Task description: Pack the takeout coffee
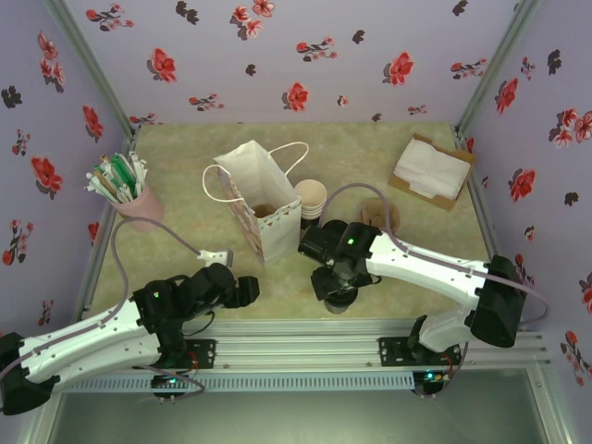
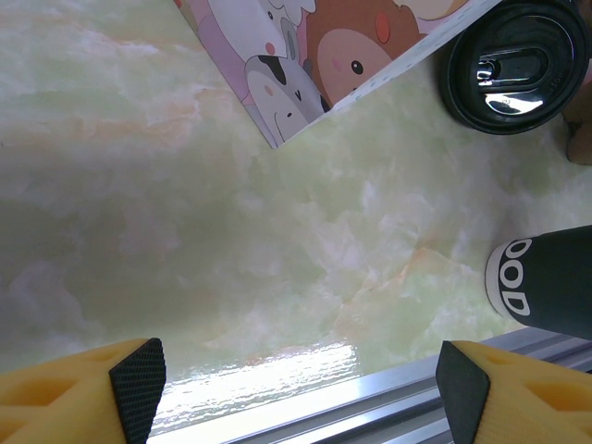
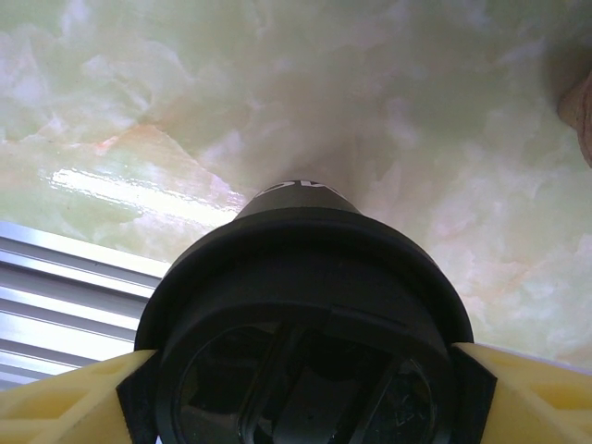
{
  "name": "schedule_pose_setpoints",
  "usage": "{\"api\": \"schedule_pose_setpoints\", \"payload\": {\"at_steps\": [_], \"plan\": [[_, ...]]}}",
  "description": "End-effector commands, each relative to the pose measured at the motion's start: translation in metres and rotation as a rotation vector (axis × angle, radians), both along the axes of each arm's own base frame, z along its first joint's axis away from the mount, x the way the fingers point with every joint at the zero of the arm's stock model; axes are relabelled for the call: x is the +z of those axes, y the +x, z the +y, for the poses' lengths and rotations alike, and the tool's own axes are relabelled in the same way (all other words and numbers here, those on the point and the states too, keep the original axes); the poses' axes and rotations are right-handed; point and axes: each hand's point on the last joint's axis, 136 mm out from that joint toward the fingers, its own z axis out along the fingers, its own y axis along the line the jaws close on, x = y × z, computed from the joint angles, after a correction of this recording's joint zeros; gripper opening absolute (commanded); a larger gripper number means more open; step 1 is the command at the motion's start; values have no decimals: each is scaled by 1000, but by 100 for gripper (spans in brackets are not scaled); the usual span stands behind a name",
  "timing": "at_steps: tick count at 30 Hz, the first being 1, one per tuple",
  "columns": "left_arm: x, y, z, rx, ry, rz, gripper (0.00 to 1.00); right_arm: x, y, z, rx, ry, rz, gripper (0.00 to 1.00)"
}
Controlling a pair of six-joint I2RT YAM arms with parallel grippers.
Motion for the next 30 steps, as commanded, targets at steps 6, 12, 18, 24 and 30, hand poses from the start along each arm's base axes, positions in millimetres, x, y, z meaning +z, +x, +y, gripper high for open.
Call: {"api": "schedule_pose_setpoints", "payload": {"at_steps": [6,12,18,24,30], "plan": [[10,6,-1,6,-11,-32,80,6,-3,-10,-15,-16,-10,84],[10,5,-2,5,-10,-28,80,5,-4,-11,-18,-14,-4,83],[11,6,-2,4,-10,-31,80,3,-7,-13,-17,-16,6,84],[11,6,-4,-1,-3,-30,80,2,-10,-13,-14,-13,10,85],[12,7,-5,-3,-2,-32,80,4,-12,-8,-11,15,19,83]]}}
